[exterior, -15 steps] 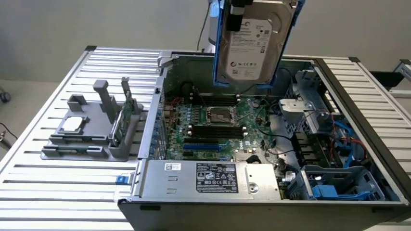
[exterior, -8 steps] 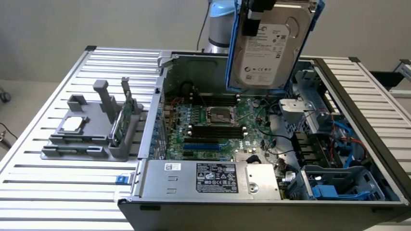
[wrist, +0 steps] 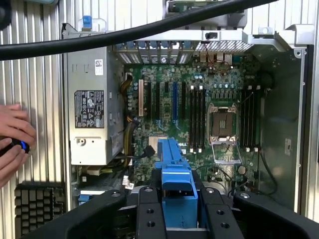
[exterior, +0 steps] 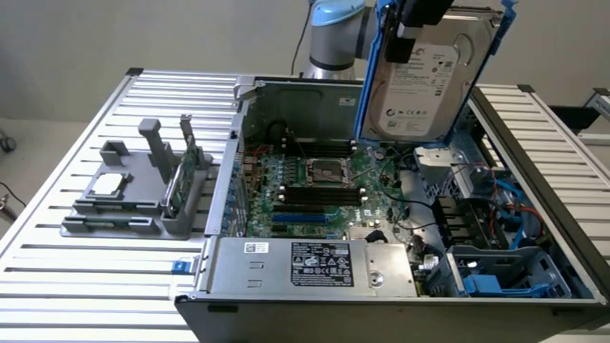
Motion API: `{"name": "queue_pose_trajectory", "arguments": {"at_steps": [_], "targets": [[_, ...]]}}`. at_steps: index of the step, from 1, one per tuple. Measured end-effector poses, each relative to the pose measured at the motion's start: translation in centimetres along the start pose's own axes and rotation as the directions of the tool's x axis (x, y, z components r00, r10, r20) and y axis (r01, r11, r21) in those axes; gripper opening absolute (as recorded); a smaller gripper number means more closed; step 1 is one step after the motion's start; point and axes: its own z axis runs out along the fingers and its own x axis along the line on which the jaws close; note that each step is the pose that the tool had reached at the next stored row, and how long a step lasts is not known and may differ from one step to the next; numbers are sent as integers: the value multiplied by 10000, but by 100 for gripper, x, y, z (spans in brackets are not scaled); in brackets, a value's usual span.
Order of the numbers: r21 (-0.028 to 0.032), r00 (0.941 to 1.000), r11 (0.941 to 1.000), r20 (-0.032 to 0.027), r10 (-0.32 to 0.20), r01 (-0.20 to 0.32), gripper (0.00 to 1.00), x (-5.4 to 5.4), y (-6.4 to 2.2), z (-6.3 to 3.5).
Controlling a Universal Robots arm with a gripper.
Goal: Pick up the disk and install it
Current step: 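Pick up the disk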
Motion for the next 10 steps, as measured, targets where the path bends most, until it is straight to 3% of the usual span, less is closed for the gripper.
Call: {"name": "queue_pose_trajectory", "arguments": {"at_steps": [10], "targets": [[0,10000,10000,14,-1,1,33,169,-216,-5]]}}
